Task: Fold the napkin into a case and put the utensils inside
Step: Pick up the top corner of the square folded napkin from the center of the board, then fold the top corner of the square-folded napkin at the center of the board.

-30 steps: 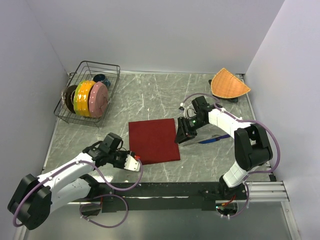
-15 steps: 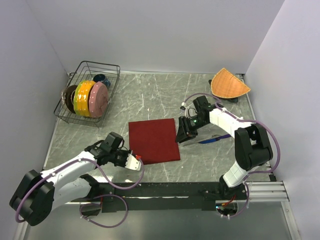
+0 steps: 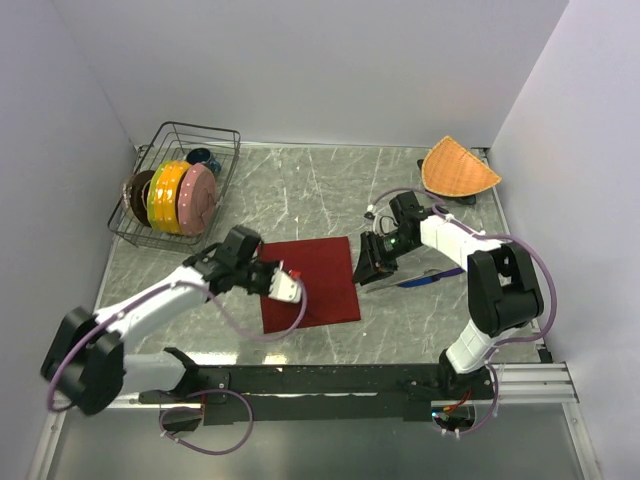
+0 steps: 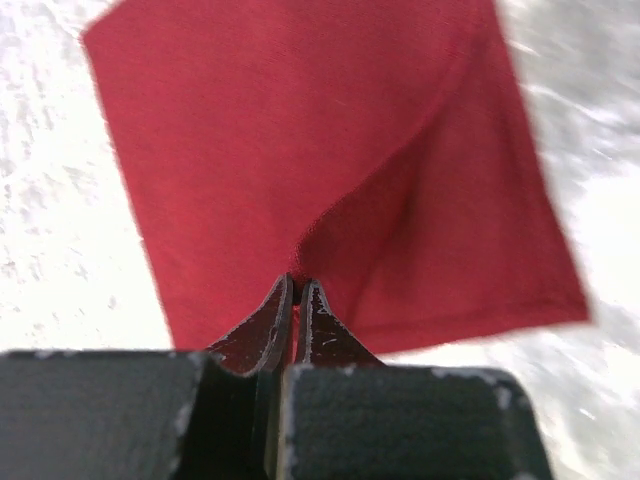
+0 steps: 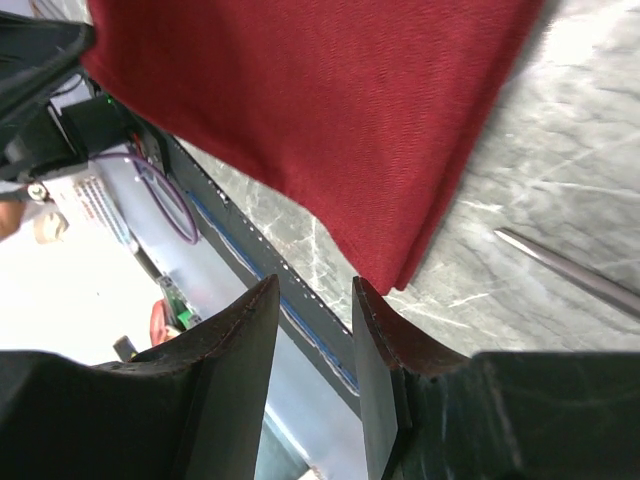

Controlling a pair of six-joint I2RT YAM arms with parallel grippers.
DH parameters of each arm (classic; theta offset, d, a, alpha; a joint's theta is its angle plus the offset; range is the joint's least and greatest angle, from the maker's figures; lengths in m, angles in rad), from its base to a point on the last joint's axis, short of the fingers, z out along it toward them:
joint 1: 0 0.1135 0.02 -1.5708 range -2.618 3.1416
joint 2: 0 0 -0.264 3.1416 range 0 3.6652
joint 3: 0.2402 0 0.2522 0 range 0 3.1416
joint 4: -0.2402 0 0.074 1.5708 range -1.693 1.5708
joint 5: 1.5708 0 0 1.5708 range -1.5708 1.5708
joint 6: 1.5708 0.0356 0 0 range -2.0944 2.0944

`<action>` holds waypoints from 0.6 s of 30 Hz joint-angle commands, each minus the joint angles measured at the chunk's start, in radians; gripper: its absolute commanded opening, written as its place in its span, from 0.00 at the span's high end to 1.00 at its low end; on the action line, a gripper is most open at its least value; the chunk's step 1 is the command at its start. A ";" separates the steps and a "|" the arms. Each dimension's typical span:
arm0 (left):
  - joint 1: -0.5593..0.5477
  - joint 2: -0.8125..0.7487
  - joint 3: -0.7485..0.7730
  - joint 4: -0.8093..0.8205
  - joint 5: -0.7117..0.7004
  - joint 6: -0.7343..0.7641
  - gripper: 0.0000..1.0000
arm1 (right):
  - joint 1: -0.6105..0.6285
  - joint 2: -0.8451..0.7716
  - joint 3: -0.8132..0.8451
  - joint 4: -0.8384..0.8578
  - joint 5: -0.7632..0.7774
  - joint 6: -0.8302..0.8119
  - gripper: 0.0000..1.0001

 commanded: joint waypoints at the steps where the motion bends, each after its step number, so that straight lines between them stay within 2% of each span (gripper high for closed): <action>1: -0.004 0.136 0.133 0.118 0.038 -0.063 0.99 | -0.044 0.010 0.038 0.005 -0.017 0.007 0.57; 11: -0.004 0.443 0.358 0.215 0.031 -0.148 0.99 | -0.135 0.012 0.031 -0.010 -0.016 -0.011 0.56; 18: -0.007 0.563 0.480 0.232 0.031 -0.172 0.99 | -0.159 0.010 0.019 -0.018 -0.017 -0.016 0.55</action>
